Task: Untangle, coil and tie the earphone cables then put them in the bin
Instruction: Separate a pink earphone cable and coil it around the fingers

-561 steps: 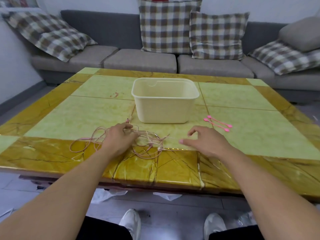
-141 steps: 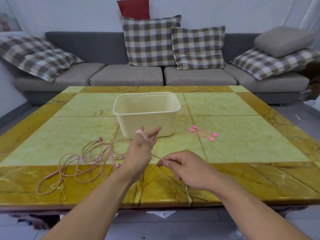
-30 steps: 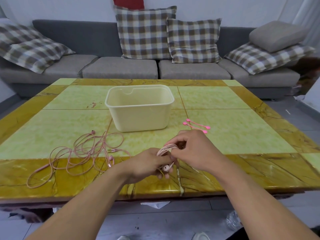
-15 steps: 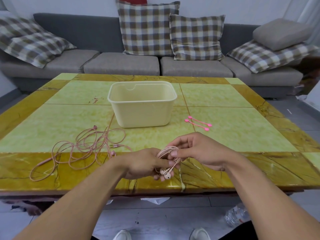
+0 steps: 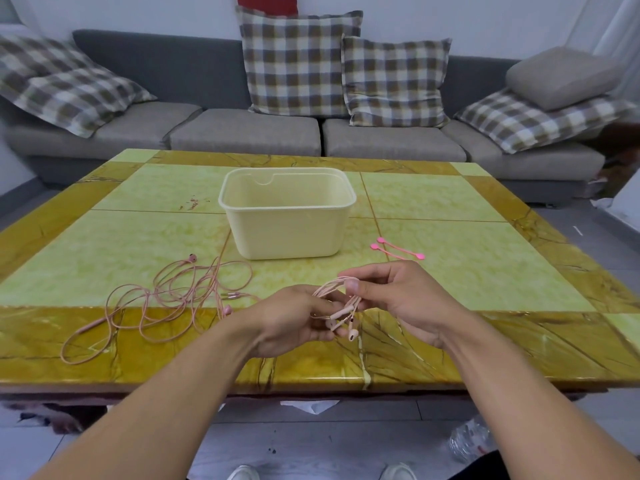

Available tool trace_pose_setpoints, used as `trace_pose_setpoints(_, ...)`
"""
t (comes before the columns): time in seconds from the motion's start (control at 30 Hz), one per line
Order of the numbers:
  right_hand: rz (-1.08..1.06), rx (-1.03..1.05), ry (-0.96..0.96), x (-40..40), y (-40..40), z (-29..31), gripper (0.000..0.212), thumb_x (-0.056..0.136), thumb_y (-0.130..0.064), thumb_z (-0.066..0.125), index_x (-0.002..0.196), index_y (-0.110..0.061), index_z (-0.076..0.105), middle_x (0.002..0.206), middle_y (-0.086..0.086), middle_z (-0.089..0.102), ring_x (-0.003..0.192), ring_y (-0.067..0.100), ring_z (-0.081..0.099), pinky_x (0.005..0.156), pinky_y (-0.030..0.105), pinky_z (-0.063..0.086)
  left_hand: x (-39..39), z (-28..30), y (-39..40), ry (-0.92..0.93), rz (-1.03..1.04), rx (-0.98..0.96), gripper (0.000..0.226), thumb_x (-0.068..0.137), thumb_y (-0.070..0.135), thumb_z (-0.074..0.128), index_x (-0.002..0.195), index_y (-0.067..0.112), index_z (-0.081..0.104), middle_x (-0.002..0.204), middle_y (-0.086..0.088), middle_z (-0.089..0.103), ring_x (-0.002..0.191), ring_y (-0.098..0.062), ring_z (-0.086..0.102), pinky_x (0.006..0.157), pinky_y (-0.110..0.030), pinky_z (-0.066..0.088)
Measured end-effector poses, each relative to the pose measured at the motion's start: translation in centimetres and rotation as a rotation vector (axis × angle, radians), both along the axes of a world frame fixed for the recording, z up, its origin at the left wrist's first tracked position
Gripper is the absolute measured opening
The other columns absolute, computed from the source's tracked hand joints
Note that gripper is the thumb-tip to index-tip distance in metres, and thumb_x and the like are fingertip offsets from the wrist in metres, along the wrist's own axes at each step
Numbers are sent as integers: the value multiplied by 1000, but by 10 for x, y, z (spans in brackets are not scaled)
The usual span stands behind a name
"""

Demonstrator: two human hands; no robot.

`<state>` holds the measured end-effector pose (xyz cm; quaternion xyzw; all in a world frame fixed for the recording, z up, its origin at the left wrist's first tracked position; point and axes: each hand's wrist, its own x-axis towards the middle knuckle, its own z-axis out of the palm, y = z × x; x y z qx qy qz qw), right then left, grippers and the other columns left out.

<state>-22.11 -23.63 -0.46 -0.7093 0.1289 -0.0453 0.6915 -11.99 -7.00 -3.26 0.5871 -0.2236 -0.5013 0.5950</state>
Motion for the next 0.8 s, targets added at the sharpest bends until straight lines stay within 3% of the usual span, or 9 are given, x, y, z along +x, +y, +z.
trace_pose_setpoints(0.1, -83, -52, -39, 2, 2, -2, 17, 85, -4, 76, 100, -11, 79, 92, 17, 78, 79, 21, 68, 75, 22, 57, 0, -1, -3, -118, 8, -11, 19, 101, 7, 53, 107, 6, 71, 99, -8, 74, 87, -18, 65, 76, -27, 47)
trace_pose_setpoints(0.17, -105, -125, -61, 2, 3, -1, 17, 85, -5, 78, 98, -16, 80, 89, 10, 79, 78, 16, 71, 76, 20, 55, 0, 1, -3, -193, -13, -5, 21, 101, 11, 56, 115, 12, 71, 106, -4, 76, 99, -19, 67, 91, -34, 46)
trace_pose_setpoints(0.3, -86, -247, -77, 0, 4, 4, 17, 83, -8, 81, 97, -18, 80, 88, 0, 80, 84, 13, 75, 77, 18, 55, 1, 0, -2, -175, -36, -15, 28, 101, 8, 57, 126, 15, 66, 121, -7, 73, 120, -23, 66, 112, -44, 40)
trace_pose_setpoints(0.43, -15, -370, -60, -1, 3, 10, 16, 85, -6, 79, 97, -16, 81, 87, -1, 80, 85, 15, 77, 80, 22, 59, 8, 3, 7, -175, -80, -56, 70, 82, -6, 72, 144, 19, 51, 133, -5, 67, 125, -20, 63, 111, -37, 41)
trace_pose_setpoints(0.53, 52, -468, -14, 0, 5, 10, 16, 86, -7, 79, 96, -19, 82, 84, -3, 79, 82, 15, 77, 83, 29, 60, 11, 7, 9, -250, -73, -23, 90, 72, 4, 85, 150, 22, 45, 138, 8, 63, 127, -5, 58, 110, -31, 44)
trace_pose_setpoints(0.63, 87, -463, -19, 2, 11, 8, 16, 85, -6, 79, 96, -18, 82, 87, -3, 80, 85, 13, 76, 86, 31, 60, -5, 8, 1, -354, -77, -15, 56, 80, 4, 82, 131, 18, 63, 102, 12, 73, 96, -3, 67, 84, -21, 52)
trace_pose_setpoints(0.7, 104, -387, -38, 4, 12, 8, 15, 86, -6, 79, 96, -16, 82, 87, 2, 80, 82, 23, 76, 77, 34, 62, -13, 8, -4, -348, -36, -1, 30, 89, 5, 73, 119, 10, 69, 83, 3, 72, 78, -8, 67, 73, -20, 51)
trace_pose_setpoints(0.8, 96, -275, -70, 4, 7, 7, 15, 84, -6, 79, 97, -13, 81, 88, 9, 79, 75, 20, 71, 72, 28, 58, -15, 6, -7, -286, -50, 9, 8, 97, 15, 65, 95, 8, 67, 58, 1, 50, 55, -13, 48, 71, -33, 54)
